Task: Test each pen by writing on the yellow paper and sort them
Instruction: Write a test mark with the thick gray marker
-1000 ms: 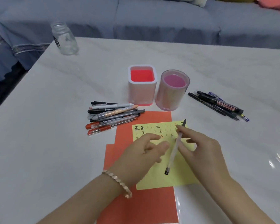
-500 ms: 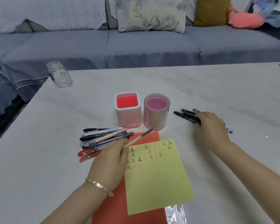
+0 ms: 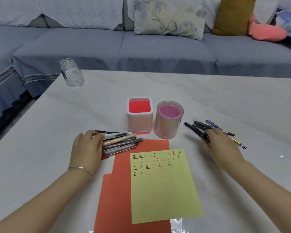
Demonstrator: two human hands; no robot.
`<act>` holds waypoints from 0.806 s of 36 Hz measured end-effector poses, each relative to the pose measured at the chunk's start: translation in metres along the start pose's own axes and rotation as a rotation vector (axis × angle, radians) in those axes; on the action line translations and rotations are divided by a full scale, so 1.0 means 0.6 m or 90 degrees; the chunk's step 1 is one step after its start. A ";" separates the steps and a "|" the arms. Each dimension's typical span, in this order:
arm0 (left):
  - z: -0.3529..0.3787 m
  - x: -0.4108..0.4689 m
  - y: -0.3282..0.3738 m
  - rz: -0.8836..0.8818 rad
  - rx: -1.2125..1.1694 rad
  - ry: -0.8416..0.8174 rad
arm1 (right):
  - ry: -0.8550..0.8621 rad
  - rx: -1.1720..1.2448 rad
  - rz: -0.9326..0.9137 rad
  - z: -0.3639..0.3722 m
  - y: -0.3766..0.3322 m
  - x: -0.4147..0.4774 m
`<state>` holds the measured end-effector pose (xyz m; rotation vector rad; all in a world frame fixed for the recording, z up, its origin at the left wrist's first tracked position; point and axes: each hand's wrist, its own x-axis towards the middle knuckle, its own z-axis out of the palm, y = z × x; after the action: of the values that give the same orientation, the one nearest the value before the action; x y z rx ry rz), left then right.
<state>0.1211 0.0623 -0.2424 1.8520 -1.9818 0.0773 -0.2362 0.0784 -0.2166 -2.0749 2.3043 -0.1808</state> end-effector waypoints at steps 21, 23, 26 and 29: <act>-0.048 -0.056 0.144 0.465 -0.119 -0.082 | -0.312 0.450 -0.225 -0.113 -0.171 -0.119; -0.060 -0.064 0.145 0.399 -0.162 -0.140 | -0.361 0.611 -0.156 -0.131 -0.162 -0.115; -0.071 -0.081 0.146 0.222 -0.309 -0.221 | -0.350 0.857 -0.089 -0.144 -0.152 -0.111; -0.071 -0.092 0.154 0.226 -0.431 -0.234 | -0.296 0.914 -0.033 -0.124 -0.168 -0.116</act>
<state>0.0442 0.1379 -0.1998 1.1265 -2.1782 -0.7811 -0.1366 0.1423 -0.1352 -1.1680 1.1178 -0.8917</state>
